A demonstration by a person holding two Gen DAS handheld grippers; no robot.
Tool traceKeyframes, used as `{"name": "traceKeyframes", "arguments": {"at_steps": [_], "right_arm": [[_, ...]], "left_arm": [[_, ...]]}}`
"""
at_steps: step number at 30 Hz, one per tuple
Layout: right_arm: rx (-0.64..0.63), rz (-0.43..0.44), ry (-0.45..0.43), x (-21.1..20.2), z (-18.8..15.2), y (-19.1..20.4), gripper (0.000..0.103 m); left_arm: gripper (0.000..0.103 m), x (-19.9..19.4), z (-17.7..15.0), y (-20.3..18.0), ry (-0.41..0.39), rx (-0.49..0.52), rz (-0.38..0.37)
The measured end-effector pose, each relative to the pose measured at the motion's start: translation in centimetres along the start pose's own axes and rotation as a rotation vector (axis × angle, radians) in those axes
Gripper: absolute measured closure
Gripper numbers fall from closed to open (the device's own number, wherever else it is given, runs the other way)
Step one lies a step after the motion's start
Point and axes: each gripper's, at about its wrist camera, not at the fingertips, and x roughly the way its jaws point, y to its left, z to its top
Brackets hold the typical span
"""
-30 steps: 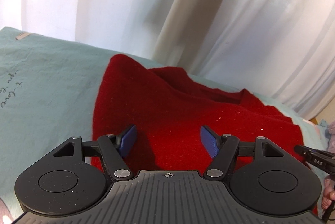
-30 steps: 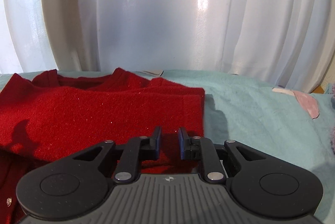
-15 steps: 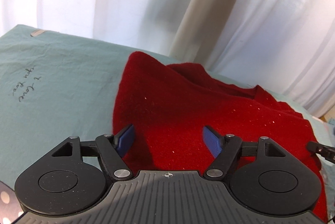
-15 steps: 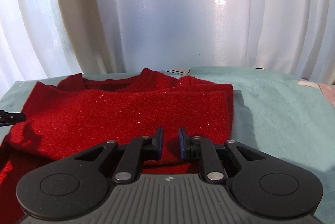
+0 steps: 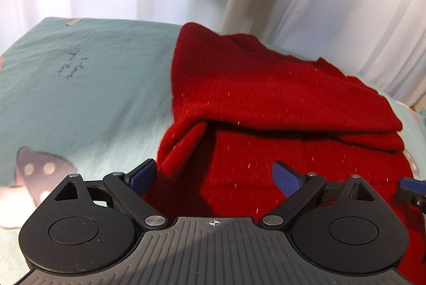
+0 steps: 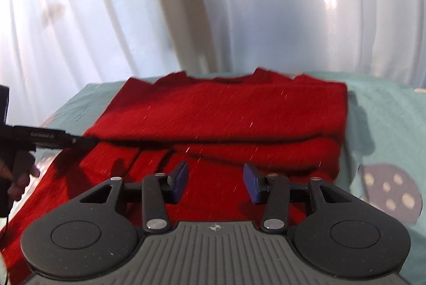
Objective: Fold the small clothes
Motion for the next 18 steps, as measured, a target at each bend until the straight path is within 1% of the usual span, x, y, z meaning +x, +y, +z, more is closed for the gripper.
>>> {"name": "traceKeyframes", "arguments": {"at_steps": [2, 3, 4, 5, 7, 8, 10, 12, 13, 14, 15, 16, 17, 18], "right_arm": [[0.004, 0.022, 0.089, -1.8, -2.8, 0.6, 0.055], [0.005, 0.014, 0.131, -2.7, -4.2, 0.7, 0.054], [0.006, -0.006, 0.157, -3.8, -5.3, 0.8, 0.054], [0.012, -0.027, 0.159, -5.4, -6.6, 0.9, 0.053], [0.078, -0.045, 0.190, -8.2, -8.3, 0.5, 0.049], [0.113, -0.056, 0.191, -9.6, -9.1, 0.2, 0.046], [0.172, -0.087, 0.194, -11.8, -10.4, -0.5, 0.043], [0.239, -0.115, 0.189, -13.7, -11.7, -1.4, 0.043], [0.273, -0.101, 0.174, -14.4, -12.2, -2.0, 0.043], [0.313, -0.087, 0.158, -15.0, -12.6, -2.5, 0.043], [0.349, -0.082, 0.144, -15.4, -12.8, -2.9, 0.044], [0.377, -0.080, 0.129, -15.8, -12.8, -3.3, 0.045], [0.397, -0.090, 0.115, -16.1, -12.9, -3.7, 0.046], [0.407, -0.111, 0.104, -16.5, -13.0, -4.0, 0.046]], "left_arm": [[0.006, -1.9, -2.1, 0.5, 0.029, 0.008, 0.035], [0.006, -2.8, -3.2, 0.9, 0.058, 0.004, 0.042], [0.006, -3.5, -4.1, 1.3, 0.080, -0.008, 0.051], [0.006, -4.3, -5.2, 1.7, 0.102, -0.023, 0.065], [0.006, -6.1, -7.5, 2.7, 0.140, -0.059, 0.090], [0.006, -6.7, -8.3, 3.2, 0.155, -0.074, 0.091], [0.006, -7.7, -9.8, 4.0, 0.189, -0.108, 0.077], [0.006, -8.6, -11.0, 4.8, 0.210, -0.138, 0.042], [0.007, -9.0, -11.3, 5.0, 0.209, -0.139, 0.029], [0.010, -9.3, -11.4, 5.2, 0.215, -0.142, 0.015], [0.016, -9.5, -11.5, 5.4, 0.221, -0.152, 0.002], [0.018, -9.8, -11.6, 5.7, 0.223, -0.170, -0.020], [0.021, -10.0, -11.7, 6.1, 0.224, -0.189, -0.048], [0.022, -10.1, -11.8, 6.4, 0.229, -0.212, -0.076]]}}
